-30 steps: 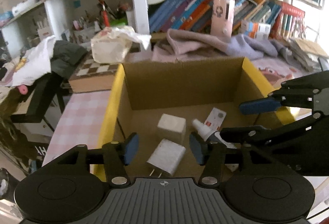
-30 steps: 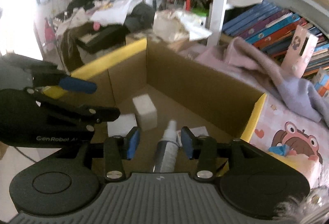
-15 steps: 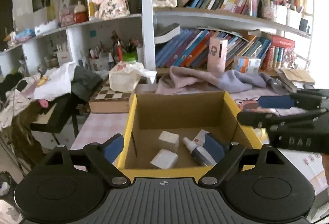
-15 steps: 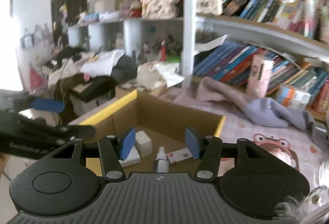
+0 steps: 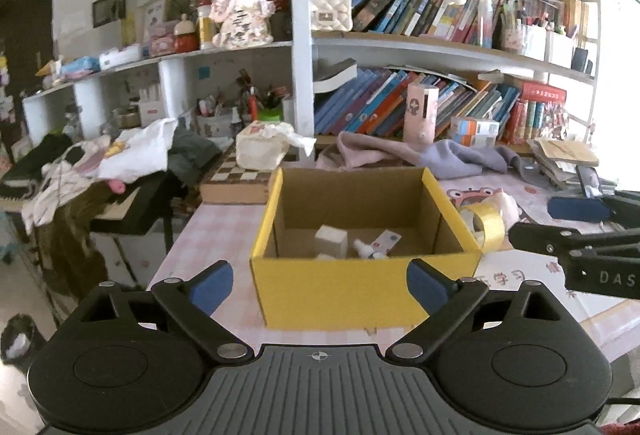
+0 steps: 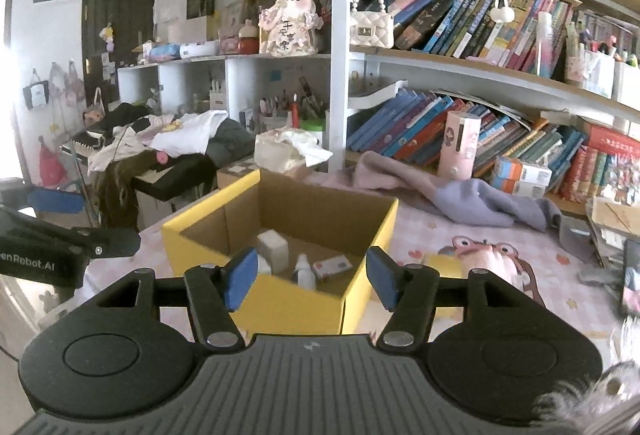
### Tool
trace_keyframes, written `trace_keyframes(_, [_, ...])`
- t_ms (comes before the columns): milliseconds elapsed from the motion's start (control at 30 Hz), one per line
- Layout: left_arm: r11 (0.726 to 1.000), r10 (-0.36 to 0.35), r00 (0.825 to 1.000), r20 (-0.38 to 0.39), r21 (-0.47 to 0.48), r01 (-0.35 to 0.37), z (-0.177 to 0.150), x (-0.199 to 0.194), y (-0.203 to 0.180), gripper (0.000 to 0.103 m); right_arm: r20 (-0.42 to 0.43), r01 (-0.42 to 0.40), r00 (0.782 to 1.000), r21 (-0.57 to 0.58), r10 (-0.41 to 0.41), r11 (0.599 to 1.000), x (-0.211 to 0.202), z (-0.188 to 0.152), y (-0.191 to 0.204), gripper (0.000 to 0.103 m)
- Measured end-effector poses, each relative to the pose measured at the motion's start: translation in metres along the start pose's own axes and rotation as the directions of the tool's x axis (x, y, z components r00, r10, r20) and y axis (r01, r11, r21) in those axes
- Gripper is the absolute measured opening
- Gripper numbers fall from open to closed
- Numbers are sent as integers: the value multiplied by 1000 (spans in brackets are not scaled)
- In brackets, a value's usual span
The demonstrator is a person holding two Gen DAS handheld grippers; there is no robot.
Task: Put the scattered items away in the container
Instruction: 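Withdraw both tools from the yellow box and lift them away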
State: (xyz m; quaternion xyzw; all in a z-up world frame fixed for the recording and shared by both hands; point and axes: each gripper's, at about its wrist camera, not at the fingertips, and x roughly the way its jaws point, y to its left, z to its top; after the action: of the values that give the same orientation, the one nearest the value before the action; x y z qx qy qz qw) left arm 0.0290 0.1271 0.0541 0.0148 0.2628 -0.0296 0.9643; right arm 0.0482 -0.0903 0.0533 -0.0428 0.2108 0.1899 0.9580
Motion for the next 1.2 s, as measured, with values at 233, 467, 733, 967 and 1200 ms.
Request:
trace_keyframes(233, [1000, 12, 1000, -27, 3, -12, -31, -19, -8, 99, -29, 24, 999, 8, -23, 1000, -22, -30, 15, 64])
trace_keyframes(467, [999, -8, 997, -79, 42, 12, -48, -23, -17, 99, -101, 13, 995, -16, -15, 1000, -34, -52, 32, 71])
trace_keyframes(733, [996, -33, 984, -172, 72, 46, -61, -15, -27, 100, -194, 49, 980, -25, -53, 998, -38, -62, 35, 86])
trace_keyframes(967, [996, -59, 965, -255, 50, 75, -71, -3, -31, 101, -259, 71, 962, -56, -83, 996, -37, -69, 35, 95])
trace_keyframes(1200, [992, -93, 946, -310, 52, 115, -76, 10, -43, 101, -318, 102, 940, -87, -125, 991, -32, -80, 30, 97])
